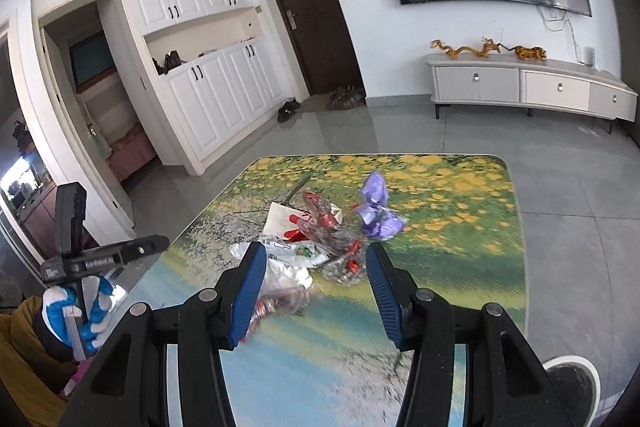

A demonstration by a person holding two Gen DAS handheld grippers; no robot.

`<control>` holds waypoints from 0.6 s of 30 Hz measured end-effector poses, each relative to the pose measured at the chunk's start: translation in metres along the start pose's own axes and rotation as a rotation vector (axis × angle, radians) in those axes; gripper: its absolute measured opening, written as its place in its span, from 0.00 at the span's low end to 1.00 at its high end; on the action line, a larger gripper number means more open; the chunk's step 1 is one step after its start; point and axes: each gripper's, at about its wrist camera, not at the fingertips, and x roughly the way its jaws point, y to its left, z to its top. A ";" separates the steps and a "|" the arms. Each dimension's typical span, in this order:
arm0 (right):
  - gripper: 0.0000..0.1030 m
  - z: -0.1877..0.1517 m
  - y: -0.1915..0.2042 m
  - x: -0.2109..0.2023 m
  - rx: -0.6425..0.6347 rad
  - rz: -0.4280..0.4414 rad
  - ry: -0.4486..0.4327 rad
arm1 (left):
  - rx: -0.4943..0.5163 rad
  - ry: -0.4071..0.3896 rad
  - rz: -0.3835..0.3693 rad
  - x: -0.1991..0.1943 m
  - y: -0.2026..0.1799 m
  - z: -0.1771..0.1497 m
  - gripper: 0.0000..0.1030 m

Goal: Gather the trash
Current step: 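Grasp the white plastic bag with the left tool while the right tool grasps the clear red-capped bottle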

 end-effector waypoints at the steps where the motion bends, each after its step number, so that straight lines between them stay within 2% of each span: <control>1: 0.48 0.003 0.001 0.008 -0.004 0.003 0.010 | 0.017 0.005 -0.010 0.004 -0.004 0.000 0.57; 4: 0.48 0.009 0.006 0.032 -0.017 0.013 0.044 | 0.068 0.029 -0.059 0.021 -0.013 0.002 0.57; 10: 0.48 0.023 0.016 0.085 -0.068 0.023 0.114 | 0.168 0.070 -0.106 0.054 -0.026 0.006 0.57; 18: 0.48 0.034 0.006 0.148 -0.049 0.017 0.181 | 0.259 0.100 -0.161 0.083 -0.037 0.012 0.57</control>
